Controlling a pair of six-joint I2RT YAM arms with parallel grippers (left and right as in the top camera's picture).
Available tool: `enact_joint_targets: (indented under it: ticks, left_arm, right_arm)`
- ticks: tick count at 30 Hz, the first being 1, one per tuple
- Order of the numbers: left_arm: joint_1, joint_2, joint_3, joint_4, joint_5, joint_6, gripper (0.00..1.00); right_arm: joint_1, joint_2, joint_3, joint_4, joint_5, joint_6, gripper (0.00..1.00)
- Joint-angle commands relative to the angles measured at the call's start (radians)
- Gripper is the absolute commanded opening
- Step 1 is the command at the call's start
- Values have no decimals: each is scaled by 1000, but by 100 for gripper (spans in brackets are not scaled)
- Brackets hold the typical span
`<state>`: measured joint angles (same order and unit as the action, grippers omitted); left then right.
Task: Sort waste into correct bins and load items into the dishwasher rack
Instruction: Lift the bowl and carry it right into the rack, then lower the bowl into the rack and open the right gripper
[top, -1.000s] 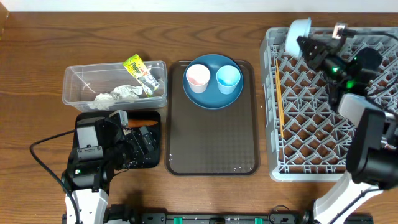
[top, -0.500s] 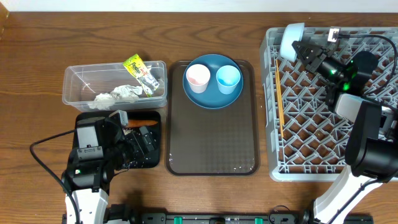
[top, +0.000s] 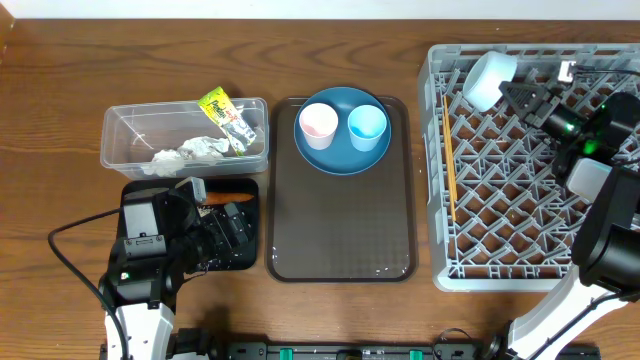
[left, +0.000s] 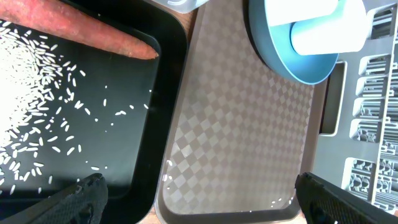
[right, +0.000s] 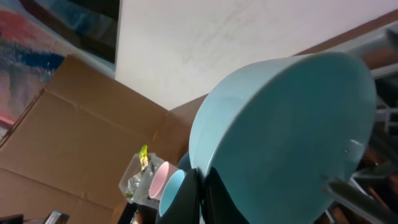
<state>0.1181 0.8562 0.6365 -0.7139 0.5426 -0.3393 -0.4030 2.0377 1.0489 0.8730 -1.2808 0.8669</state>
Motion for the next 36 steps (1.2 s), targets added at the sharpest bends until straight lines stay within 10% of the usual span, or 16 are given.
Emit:
enact_joint_targets:
  ticks: [1,11,13,36]
  left_arm:
    - [5,-2,16,-2,-10,10,98]
    - [5,-2,16,-2,-10,10,99]
    - [5,-2,16,-2,-10,10,99]
    - [5,-2,16,-2,-10,10,99]
  right_arm:
    - [-47,15,10,-3,-43,0,1]
    - [-132,15,10,-3,-73,24,2]
    - [-142,15,10,-3,-74,27,20]
    - [-164,14,10,173,-168,211,17]
